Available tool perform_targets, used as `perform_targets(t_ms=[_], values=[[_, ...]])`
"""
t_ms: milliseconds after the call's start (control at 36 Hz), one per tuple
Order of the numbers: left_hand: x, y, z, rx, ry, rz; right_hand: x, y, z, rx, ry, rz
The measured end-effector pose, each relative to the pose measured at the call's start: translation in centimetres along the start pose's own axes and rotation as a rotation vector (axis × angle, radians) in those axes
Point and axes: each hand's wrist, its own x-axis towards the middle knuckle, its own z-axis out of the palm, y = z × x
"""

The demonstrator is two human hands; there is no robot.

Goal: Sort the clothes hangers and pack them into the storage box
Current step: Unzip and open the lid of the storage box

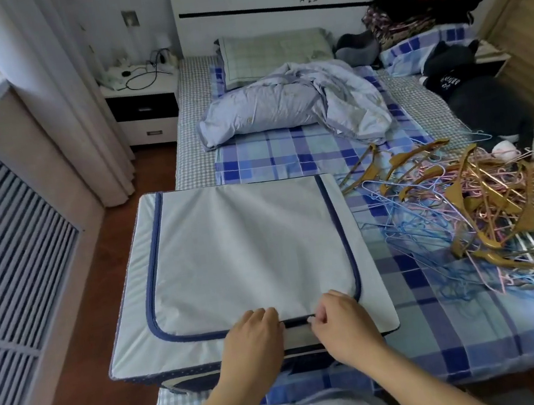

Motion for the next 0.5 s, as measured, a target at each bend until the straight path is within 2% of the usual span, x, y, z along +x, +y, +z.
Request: perform_targets(t_ms=[194, 278, 417, 500], values=[[0.6, 0.8, -0.3, -0.125, -0.05, -0.209, 1.7, 8.4, -5.4, -0.094, 0.023, 0.174], [1.2, 2.4, -0.8, -0.068, -0.115, -0.271, 4.0, 8.8, -6.7, -0.14, -0.013, 0.11], [2.3, 3.1, -0.9, -0.004, -0.269, -0.363, 6.2, 7.5, -7.1, -0.247, -0.189, -0.087], [2.6, 3.4, -0.6, -0.029, -0.282, -0.387, 7.9, 8.2, -8.4, -0.31, -0.309, -0.097]])
